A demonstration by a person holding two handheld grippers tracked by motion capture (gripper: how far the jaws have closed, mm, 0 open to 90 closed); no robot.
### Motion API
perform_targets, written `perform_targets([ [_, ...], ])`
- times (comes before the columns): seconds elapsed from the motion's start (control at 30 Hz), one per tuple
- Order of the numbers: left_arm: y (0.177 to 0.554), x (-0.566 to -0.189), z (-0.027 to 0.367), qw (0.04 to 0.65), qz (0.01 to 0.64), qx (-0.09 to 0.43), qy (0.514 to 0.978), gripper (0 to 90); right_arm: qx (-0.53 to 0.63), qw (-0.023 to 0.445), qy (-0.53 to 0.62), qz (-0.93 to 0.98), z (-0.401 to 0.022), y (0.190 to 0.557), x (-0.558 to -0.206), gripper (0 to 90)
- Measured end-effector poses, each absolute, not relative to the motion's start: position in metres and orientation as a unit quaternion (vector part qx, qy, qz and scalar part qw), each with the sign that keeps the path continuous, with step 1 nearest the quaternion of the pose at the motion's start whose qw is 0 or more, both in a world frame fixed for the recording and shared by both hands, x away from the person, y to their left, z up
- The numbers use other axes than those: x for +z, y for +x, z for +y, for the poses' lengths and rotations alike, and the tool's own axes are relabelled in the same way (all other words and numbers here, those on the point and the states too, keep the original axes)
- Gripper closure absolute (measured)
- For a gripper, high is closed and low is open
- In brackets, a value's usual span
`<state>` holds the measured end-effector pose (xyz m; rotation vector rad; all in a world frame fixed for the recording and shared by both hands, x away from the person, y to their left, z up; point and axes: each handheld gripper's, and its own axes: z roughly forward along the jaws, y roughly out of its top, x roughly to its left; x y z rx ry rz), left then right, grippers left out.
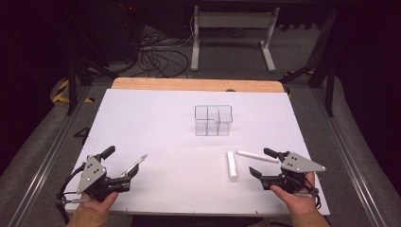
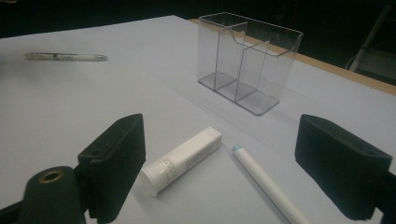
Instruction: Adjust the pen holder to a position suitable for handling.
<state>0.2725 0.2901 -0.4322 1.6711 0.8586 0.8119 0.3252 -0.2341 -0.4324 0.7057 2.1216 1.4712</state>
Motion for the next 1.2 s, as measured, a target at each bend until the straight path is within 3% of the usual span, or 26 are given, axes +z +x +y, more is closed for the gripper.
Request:
perform_targets([
  [1.2,0.271,-0.431,0.29,0.52,0.36,0.342,0.695,5.8,0.532,0.221,0.248,0.778,-0.226,0.333,-0.422,17.9],
])
